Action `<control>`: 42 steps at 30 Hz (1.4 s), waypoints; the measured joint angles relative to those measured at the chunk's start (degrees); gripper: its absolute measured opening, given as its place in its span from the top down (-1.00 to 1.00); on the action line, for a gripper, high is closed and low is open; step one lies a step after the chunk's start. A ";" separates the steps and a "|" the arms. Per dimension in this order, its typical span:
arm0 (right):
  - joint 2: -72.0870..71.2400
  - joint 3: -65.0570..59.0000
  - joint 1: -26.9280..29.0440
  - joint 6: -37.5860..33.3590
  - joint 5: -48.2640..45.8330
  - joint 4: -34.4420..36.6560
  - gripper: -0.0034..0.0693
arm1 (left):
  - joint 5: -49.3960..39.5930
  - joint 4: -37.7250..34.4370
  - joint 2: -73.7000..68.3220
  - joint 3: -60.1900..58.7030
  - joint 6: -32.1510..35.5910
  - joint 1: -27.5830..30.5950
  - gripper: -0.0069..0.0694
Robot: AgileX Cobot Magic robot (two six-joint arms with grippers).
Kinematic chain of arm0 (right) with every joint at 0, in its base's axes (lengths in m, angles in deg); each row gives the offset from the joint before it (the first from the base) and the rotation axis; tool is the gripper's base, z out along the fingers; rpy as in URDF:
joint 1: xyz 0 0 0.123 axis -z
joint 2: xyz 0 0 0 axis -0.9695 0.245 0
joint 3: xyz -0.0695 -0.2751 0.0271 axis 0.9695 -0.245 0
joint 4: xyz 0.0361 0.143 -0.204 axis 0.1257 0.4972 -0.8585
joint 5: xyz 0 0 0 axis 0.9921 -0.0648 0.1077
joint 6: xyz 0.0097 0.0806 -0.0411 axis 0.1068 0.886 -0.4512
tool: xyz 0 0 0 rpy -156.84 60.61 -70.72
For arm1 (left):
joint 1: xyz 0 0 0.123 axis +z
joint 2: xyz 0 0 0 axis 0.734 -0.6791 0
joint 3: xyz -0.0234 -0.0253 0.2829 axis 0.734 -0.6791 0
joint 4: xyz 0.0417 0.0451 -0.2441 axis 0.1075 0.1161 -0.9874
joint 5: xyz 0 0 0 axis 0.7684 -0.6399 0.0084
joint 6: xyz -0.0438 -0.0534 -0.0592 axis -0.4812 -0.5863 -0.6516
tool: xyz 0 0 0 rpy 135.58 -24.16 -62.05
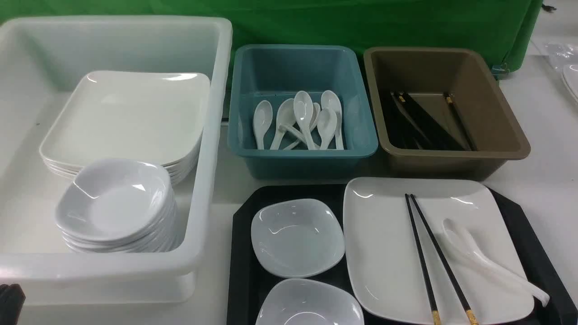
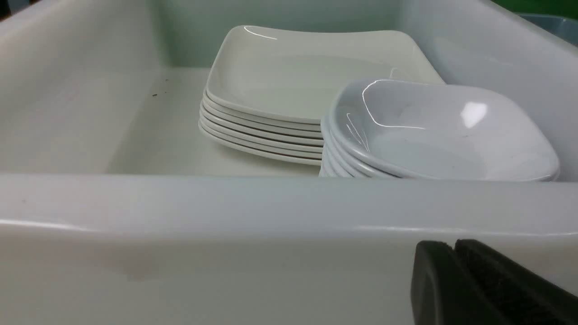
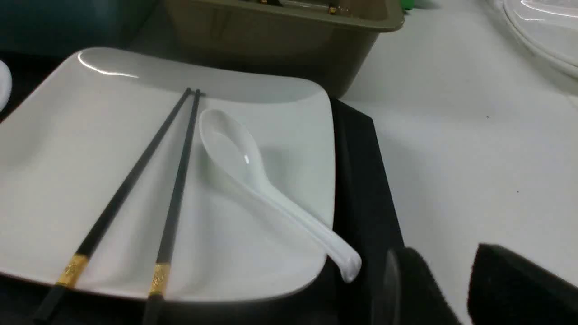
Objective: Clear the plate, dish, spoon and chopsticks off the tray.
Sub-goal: Use the right arm to grab a soup spoon from the plate
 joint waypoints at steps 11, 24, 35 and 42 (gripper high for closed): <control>0.00 0.00 0.00 0.00 0.00 0.00 0.24 | 0.00 0.00 0.00 0.00 0.01 0.00 0.77; 0.00 0.00 0.00 0.00 0.00 0.00 0.24 | 24.30 -15.86 0.00 0.00 -15.46 0.00 0.77; 0.00 0.00 0.00 14.23 13.49 8.99 0.24 | 50.02 -12.75 0.07 1.55 -37.04 0.02 0.77; 0.00 0.00 0.00 24.76 30.25 12.70 0.24 | 20.39 -2.88 -4.71 24.10 -40.67 0.07 0.77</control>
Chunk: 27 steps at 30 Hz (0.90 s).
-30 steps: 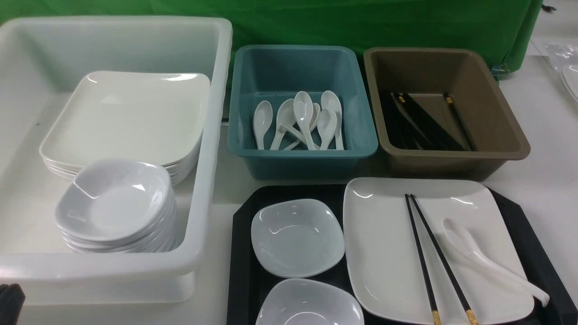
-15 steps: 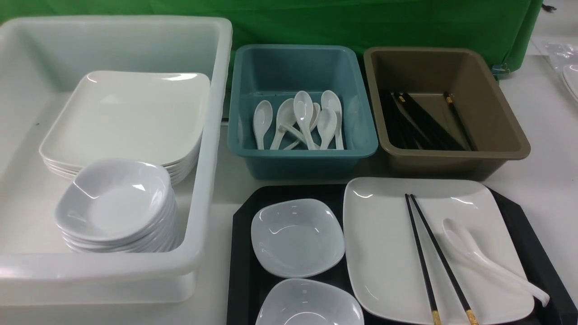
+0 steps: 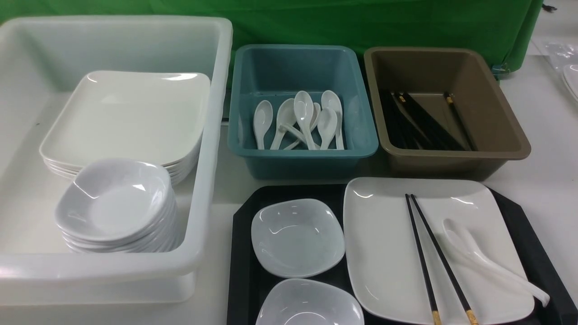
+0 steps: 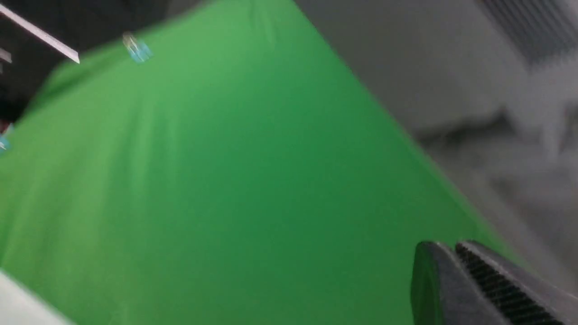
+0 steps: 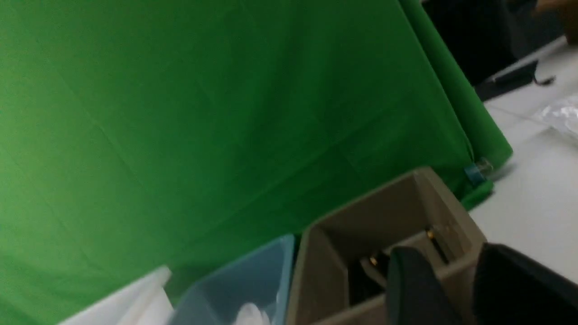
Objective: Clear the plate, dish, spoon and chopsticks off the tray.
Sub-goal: Use the right arm to grab a soup spoon from the plate
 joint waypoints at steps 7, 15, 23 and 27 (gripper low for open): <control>1.36 2.75 0.00 -0.62 1.94 0.91 0.38 | -37.84 3.09 -18.82 21.27 14.49 0.02 0.77; 22.50 29.28 0.00 -18.58 -41.24 1.09 0.84 | -65.47 -7.40 -39.12 25.39 32.98 0.02 0.77; 59.44 52.73 0.00 -31.21 -74.60 -5.69 0.85 | -67.59 -7.16 -47.59 25.58 36.32 -6.66 0.82; 71.02 55.07 0.00 -34.91 -72.27 -4.72 0.84 | -68.76 -3.50 -49.70 25.65 32.77 -15.87 0.82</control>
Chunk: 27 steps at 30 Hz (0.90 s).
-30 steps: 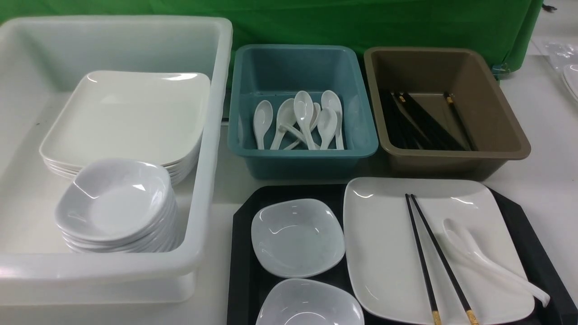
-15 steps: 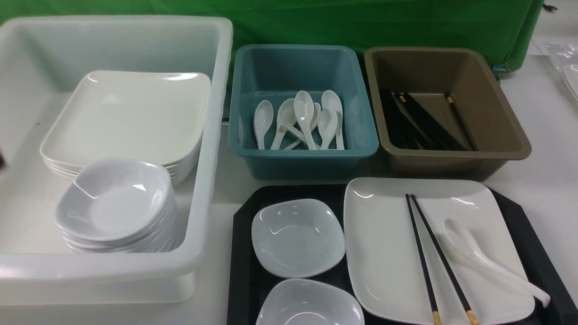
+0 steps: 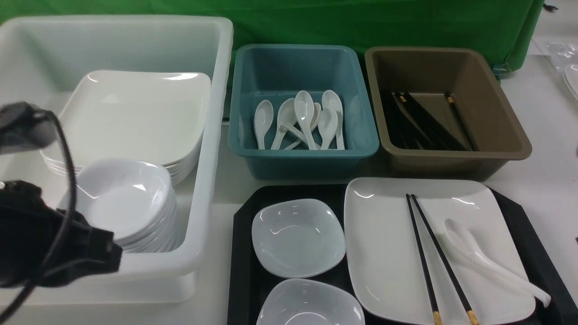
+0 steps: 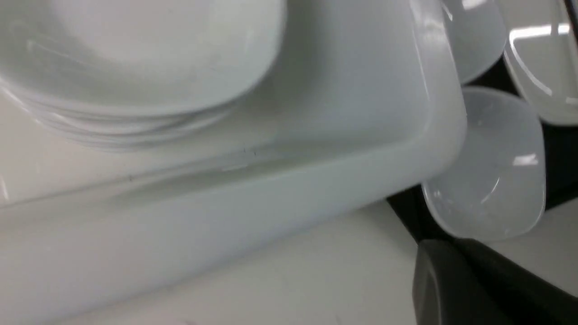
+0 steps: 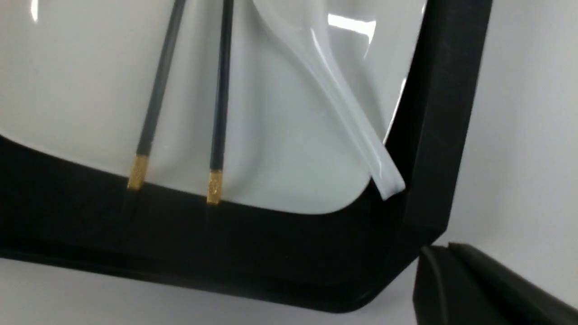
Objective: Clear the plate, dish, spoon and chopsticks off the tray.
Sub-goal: Use the right arm to grab a soup spoon from the plate
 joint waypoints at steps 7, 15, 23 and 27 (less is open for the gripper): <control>13.77 0.03 -2.76 -5.03 6.00 1.00 0.23 | 0.89 4.33 -4.24 0.00 -4.76 -10.19 0.82; 24.50 0.04 -7.64 -8.32 17.18 0.41 -0.46 | 3.16 4.72 -5.99 0.00 -5.29 -11.28 0.82; 27.88 0.09 -7.96 -7.15 19.26 -3.02 -0.25 | 2.09 6.16 -5.99 0.00 -5.29 -11.33 0.82; 27.86 0.22 -7.96 -6.37 18.12 -3.02 0.45 | 2.38 6.33 -5.99 0.00 -5.29 -11.40 0.81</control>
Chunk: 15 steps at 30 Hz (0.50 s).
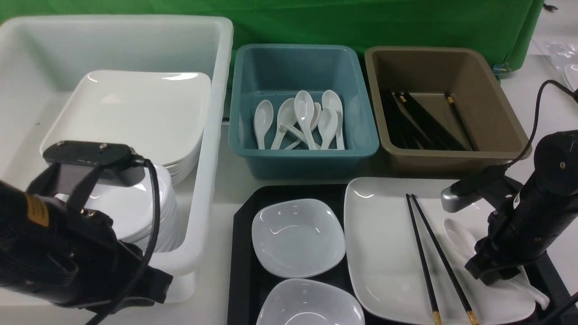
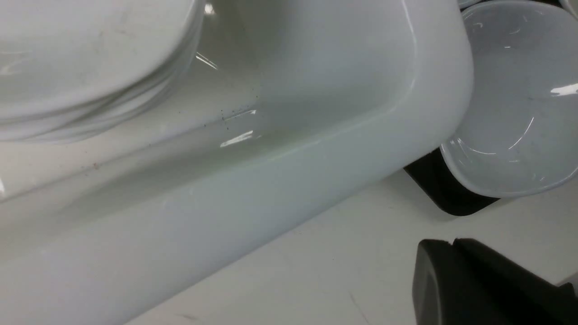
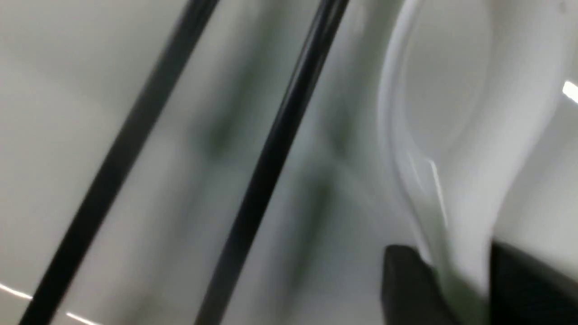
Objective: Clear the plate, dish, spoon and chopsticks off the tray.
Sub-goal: Use the right arm to grab a soup spoon from the plate, then use the right arm to put the soup spoon into the small storage box in the middle
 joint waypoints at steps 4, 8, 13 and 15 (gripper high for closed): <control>-1.30 1.60 0.00 1.52 -3.28 0.00 0.44 | 0.18 0.05 0.00 0.00 0.00 0.00 0.80; -5.87 5.29 0.00 4.68 -9.38 2.38 0.44 | 0.18 0.32 0.00 0.00 0.00 0.00 0.80; -10.20 14.02 -2.69 3.74 -7.98 11.51 0.44 | 1.51 1.08 0.00 0.00 0.00 0.00 0.80; -8.38 20.46 -5.48 2.48 -5.72 14.06 0.44 | 2.94 1.08 0.00 0.00 -0.05 0.00 0.80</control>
